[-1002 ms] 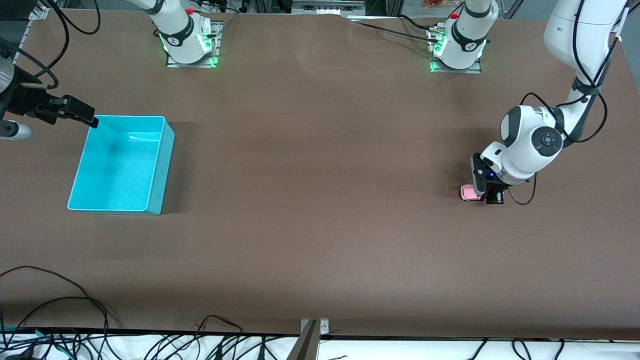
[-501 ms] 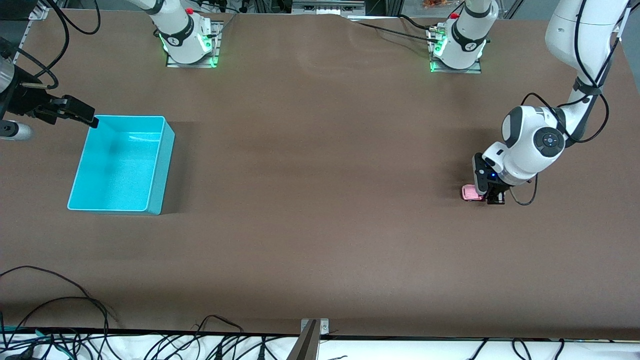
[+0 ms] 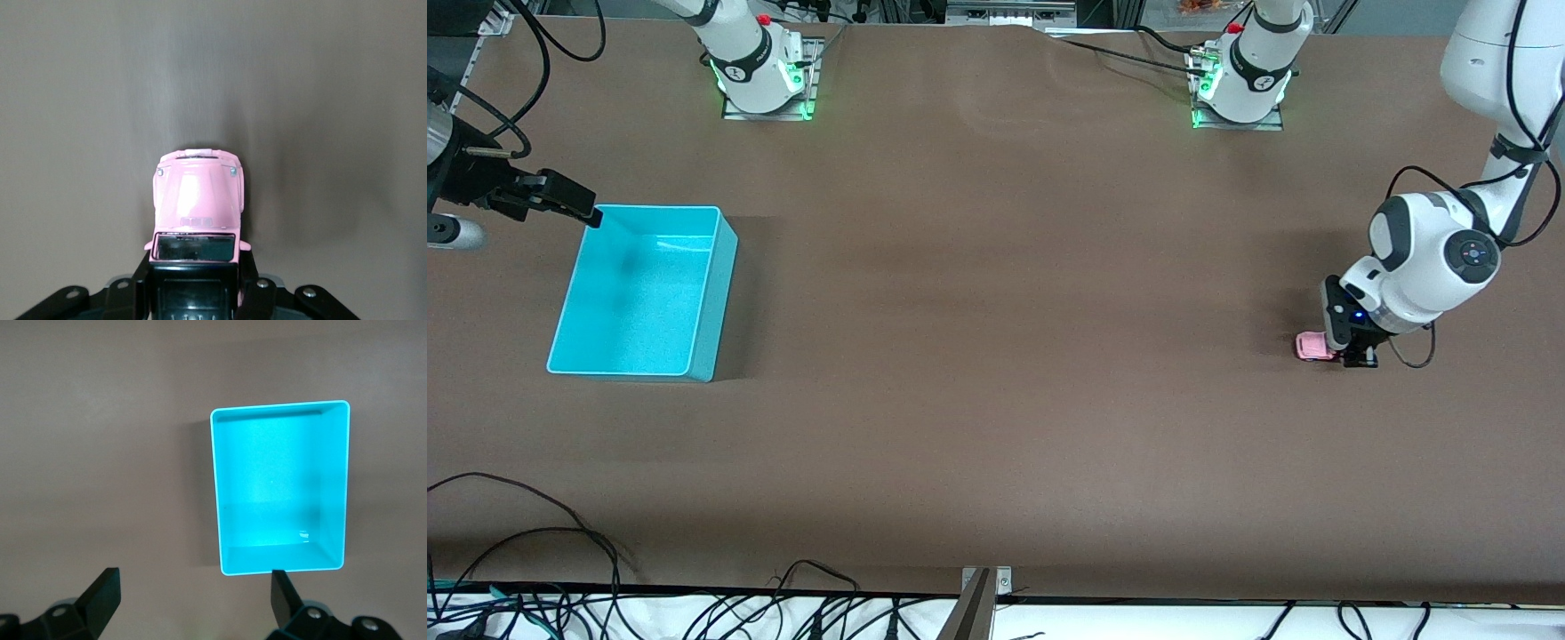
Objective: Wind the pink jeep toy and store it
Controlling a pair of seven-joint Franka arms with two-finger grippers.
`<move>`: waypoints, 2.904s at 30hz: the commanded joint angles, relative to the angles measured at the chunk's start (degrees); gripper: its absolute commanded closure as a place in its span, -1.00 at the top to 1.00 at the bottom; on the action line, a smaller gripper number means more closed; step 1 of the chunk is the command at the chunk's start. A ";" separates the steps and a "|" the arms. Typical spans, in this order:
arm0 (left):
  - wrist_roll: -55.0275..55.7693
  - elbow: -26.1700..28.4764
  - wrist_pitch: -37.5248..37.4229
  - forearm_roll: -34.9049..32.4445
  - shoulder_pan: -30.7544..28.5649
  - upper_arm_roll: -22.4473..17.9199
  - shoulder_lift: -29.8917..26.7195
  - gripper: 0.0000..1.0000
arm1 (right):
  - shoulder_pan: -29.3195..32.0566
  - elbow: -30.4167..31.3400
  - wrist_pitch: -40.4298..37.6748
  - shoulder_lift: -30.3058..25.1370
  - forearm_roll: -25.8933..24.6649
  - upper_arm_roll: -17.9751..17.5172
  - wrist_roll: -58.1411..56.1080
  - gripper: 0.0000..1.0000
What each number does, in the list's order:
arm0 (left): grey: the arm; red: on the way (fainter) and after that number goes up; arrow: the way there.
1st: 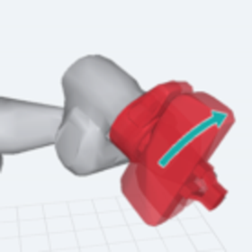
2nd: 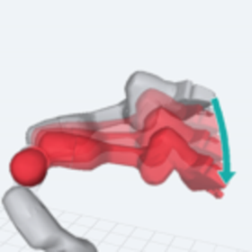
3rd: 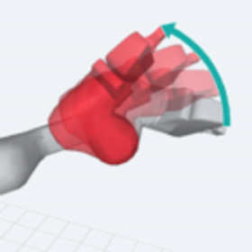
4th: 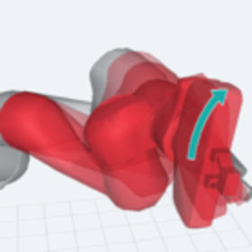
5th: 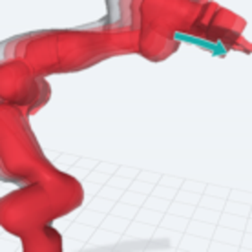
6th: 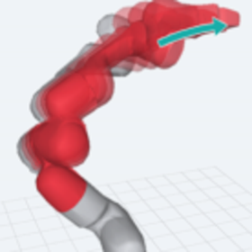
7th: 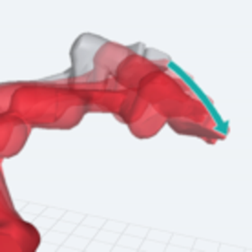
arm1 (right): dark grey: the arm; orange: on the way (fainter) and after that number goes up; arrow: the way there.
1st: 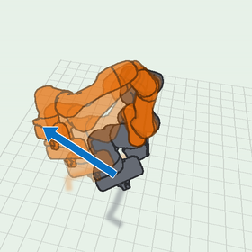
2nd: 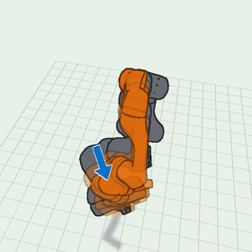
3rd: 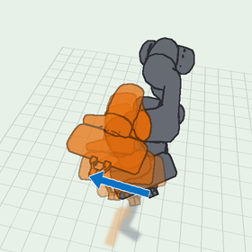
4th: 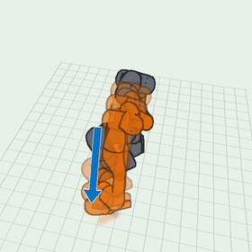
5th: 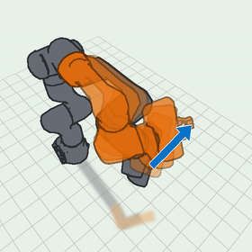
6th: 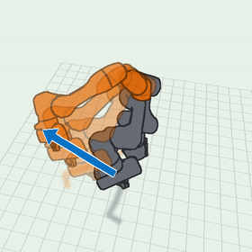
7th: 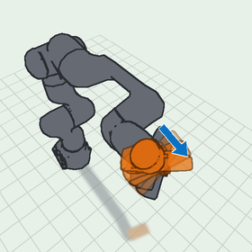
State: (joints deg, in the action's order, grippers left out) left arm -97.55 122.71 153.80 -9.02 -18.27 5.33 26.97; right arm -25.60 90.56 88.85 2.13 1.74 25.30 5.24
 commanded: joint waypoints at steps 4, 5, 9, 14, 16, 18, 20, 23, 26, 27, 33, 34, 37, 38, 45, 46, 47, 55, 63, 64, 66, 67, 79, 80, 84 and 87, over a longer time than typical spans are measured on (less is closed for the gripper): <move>-5.19 -2.30 0.18 0.50 -5.01 0.38 4.85 -0.75 | 0.20 -0.39 -0.69 -0.02 -0.16 0.10 -0.84 1.00; -5.28 -2.30 0.18 0.50 -5.37 0.38 4.85 -0.75 | 0.20 -0.39 -0.69 -0.02 -0.16 0.10 -0.84 1.00; -6.51 -2.38 0.18 0.50 -6.51 0.38 5.11 -0.75 | 0.20 -0.39 -0.69 -0.02 -0.16 0.10 -0.84 1.00; -7.30 -2.38 0.18 0.50 -8.09 0.38 5.20 -0.75 | 0.20 -0.39 -0.69 -0.02 -0.16 0.10 -0.84 1.00; -7.83 -2.38 0.18 0.50 -8.53 0.38 5.20 -0.75 | 0.20 -0.39 -0.69 -0.02 -0.16 0.10 -0.84 1.00; -8.44 -2.47 0.18 0.50 -8.80 0.29 5.20 -0.75 | 0.20 -0.39 -0.69 -0.02 -0.16 0.10 -0.84 1.00; -8.88 -3.08 0.00 0.50 -8.80 0.29 5.20 -0.75 | 0.20 -0.39 -0.69 -0.02 -0.16 0.10 -0.84 1.00; -9.23 -3.26 0.00 0.50 -9.32 0.20 5.20 -0.75 | 0.20 -0.39 -0.69 -0.02 -0.16 0.10 -0.84 1.00; -9.23 -3.44 -0.17 0.50 -9.76 0.20 5.29 -0.74 | 0.20 -0.39 -0.69 -0.02 -0.16 0.10 -0.84 1.00; -9.23 -3.52 -0.17 0.50 -10.03 0.20 5.37 -0.74 | 0.20 -0.39 -0.69 -0.02 -0.16 0.10 -0.84 1.00; -9.23 -3.53 -0.35 0.41 -10.73 0.03 5.55 -0.74 | 0.20 -0.39 -0.69 -0.02 -0.16 0.10 -0.84 1.00; -9.23 -3.53 -0.35 0.41 -10.99 0.12 5.55 -0.74 | 0.20 -0.39 -0.69 -0.02 -0.16 0.10 -0.84 1.00; -9.23 -3.53 -0.35 0.41 -11.26 0.12 5.55 -0.74 | 0.20 -0.39 -0.69 -0.02 -0.16 0.10 -0.84 1.00; -9.23 -3.53 -0.35 0.41 -11.35 0.12 5.55 -0.74 | 0.20 -0.39 -0.69 0.06 -0.16 0.10 -0.84 1.00; -11.17 -3.79 -0.35 0.50 -11.70 0.12 5.55 -0.73 | 0.20 -0.39 -0.69 -0.02 -0.16 0.10 -0.84 1.00; -11.17 -4.05 -0.35 0.50 -11.87 0.12 5.64 -0.74 | 0.20 -0.39 -0.69 -0.02 -0.16 0.10 -0.84 1.00; -11.17 -4.31 -0.43 0.50 -11.96 0.12 5.73 -0.74 | 0.20 -0.39 -0.69 -0.02 -0.16 0.10 -0.84 1.00; -11.08 -4.93 -1.40 0.59 -12.05 0.12 6.25 -0.64 | 0.20 -0.39 -0.69 -0.02 -0.16 0.10 -0.84 1.00; -10.99 -8.00 -4.74 1.38 -12.49 0.47 5.82 1.00 | 0.20 -0.39 -0.69 -0.02 -0.16 0.10 -0.84 1.00; -10.99 -8.53 -5.26 1.38 -12.40 0.55 5.73 1.00 | 0.20 -0.47 -0.69 0.06 -0.16 0.10 -0.84 1.00; -10.91 -10.02 -6.93 1.38 -12.31 0.64 5.64 1.00 | 0.20 -0.47 -0.69 -0.02 -0.16 0.10 -0.84 1.00; -10.90 -10.90 -8.33 1.38 -12.14 0.73 5.55 1.00 | 0.20 -0.39 -0.69 -0.02 -0.16 0.10 -0.84 1.00; -5.82 -23.47 -28.63 3.22 -10.91 1.96 4.58 1.00 | 0.20 -0.39 -0.69 -0.02 -0.16 0.10 -0.93 1.00; -4.59 -24.26 -29.87 3.75 -10.73 1.96 4.50 1.00 | 0.20 -0.39 -0.69 -0.02 -0.16 0.10 -0.93 1.00; -0.54 -26.46 -32.95 5.68 -10.12 1.96 4.41 1.00 | 0.20 -0.39 -0.69 -0.02 -0.16 0.10 -0.93 1.00; 1.83 -27.69 -34.09 6.65 -9.77 1.96 4.32 1.00 | 0.20 -0.39 -0.69 -0.02 -0.16 0.10 -0.93 1.00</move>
State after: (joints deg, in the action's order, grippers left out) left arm -99.60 97.63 122.79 -4.71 -28.98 7.55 31.23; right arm -25.60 90.56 88.84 2.16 1.74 25.31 5.24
